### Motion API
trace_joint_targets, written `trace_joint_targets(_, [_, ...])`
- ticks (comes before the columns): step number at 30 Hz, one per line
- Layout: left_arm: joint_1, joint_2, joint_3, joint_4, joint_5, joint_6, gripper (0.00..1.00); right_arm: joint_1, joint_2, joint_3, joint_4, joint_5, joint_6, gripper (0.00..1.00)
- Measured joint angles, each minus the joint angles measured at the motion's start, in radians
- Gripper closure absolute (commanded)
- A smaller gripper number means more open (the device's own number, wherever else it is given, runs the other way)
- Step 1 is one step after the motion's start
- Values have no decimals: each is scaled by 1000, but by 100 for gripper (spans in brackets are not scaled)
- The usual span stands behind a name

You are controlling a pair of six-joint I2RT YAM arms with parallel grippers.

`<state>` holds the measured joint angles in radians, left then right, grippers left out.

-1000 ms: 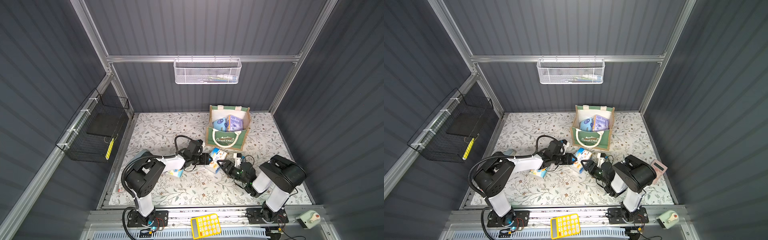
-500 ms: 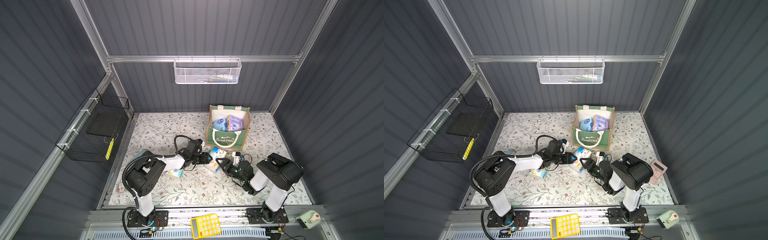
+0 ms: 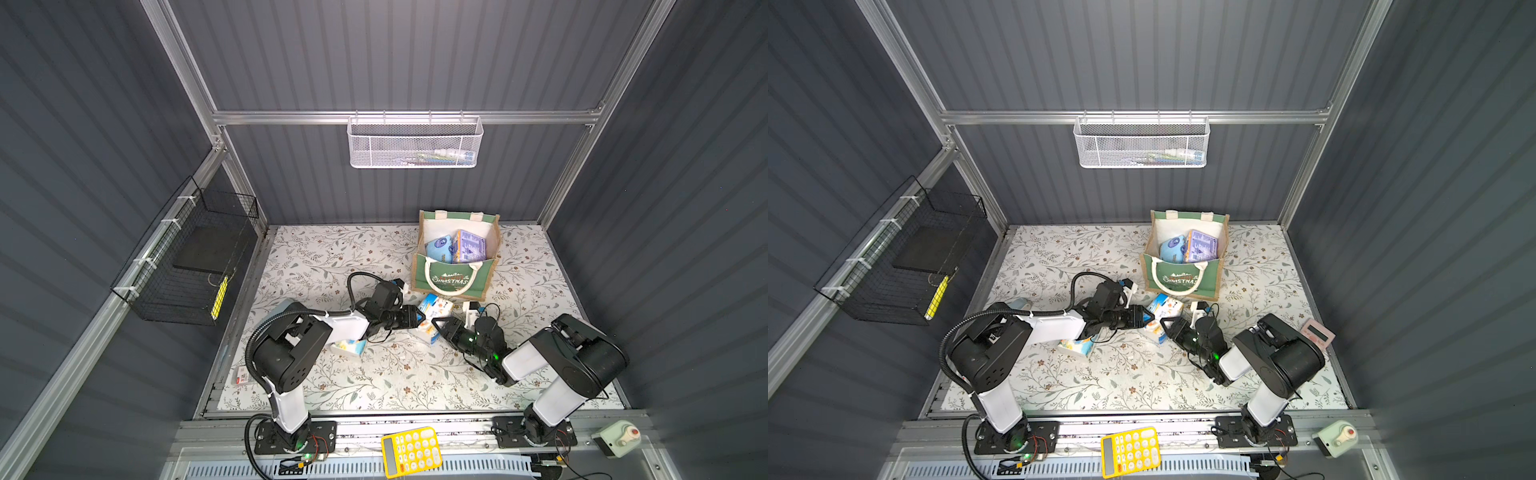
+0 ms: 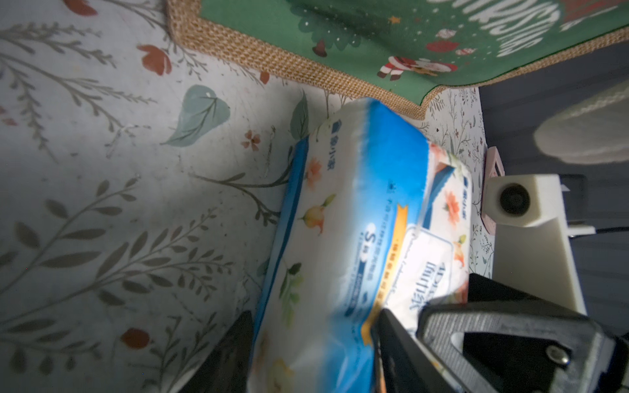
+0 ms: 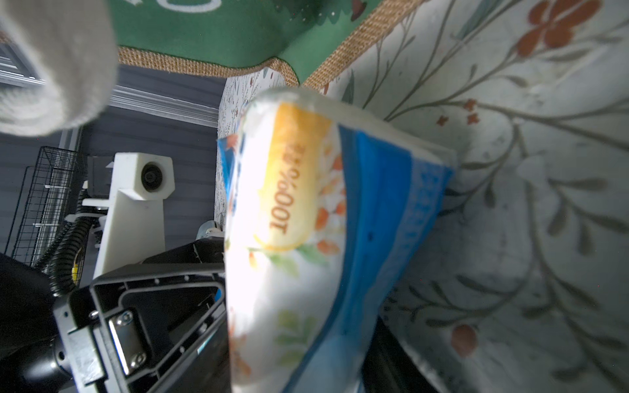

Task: Put tissues into the canvas bag
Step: Pick up the pack of facial tissues from the center of the board.

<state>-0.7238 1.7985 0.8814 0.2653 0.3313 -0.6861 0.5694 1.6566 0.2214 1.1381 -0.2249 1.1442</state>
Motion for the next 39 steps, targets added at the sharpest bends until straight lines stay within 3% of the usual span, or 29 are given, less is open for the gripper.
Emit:
trace_joint_targets(6, [0, -2, -6, 11, 5, -6, 36, 0, -44, 3, -55, 1, -11, 56])
trace_joint_targets(14, [0, -25, -9, -12, 0, -6, 19, -9, -134, 3, -152, -7, -34, 59])
trace_joint_targets(23, [-2, -145, -19, -117, -105, 28, 1, -36, -194, 8, -200, -88, -47, 56])
trace_joint_targets(39, [89, -380, -40, -312, -301, 97, 0, -39, -365, 73, -500, -262, -89, 57])
